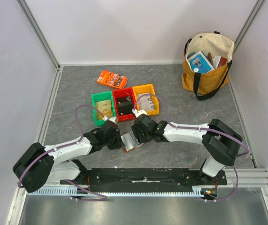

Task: Take the credit cards out of the card holder
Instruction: Remove the credit card from the card holder.

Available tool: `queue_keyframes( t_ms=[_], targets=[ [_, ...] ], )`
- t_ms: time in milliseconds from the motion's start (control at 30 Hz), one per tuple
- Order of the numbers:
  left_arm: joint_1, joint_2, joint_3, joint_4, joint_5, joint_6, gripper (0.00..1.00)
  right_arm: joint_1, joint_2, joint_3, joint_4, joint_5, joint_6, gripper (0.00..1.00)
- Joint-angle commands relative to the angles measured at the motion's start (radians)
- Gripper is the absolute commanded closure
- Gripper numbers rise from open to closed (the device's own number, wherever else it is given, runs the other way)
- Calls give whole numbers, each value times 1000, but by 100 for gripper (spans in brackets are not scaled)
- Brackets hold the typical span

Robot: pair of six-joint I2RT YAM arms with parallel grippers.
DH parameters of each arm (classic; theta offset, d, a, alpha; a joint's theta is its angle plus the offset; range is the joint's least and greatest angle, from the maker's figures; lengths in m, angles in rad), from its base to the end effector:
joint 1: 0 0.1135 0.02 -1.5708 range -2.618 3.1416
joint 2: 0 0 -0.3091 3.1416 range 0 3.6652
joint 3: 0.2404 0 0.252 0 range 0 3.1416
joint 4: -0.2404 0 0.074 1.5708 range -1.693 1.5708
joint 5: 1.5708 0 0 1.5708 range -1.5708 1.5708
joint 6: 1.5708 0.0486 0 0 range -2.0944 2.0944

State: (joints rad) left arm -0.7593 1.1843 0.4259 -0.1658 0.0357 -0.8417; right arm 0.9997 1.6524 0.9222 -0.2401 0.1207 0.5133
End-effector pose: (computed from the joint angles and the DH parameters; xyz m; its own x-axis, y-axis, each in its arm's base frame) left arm 0.1412 -0.1364 0.1772 -0.9104 -0.1635 -0.3801 0.0370 0.8828 -0.4683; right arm 0.1869 0.2801 0.2022 -0.7806 -0.3130 -0.5410 -0.4765 0.8582 0.1909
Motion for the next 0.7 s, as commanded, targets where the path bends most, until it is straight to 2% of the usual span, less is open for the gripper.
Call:
queue_keyframes(
  t_ms=[0,467,667],
  targets=[
    [-5,-2,-9,5,1,-22,95,16,0,-2,1,72,13,40],
    [-5,3,-3,6,4,-20,95,45,-13,27,-44,149,5,36],
    [-8,5,-7,6,6,-20,95,57,3,27,-38,139,5,41]
  ],
)
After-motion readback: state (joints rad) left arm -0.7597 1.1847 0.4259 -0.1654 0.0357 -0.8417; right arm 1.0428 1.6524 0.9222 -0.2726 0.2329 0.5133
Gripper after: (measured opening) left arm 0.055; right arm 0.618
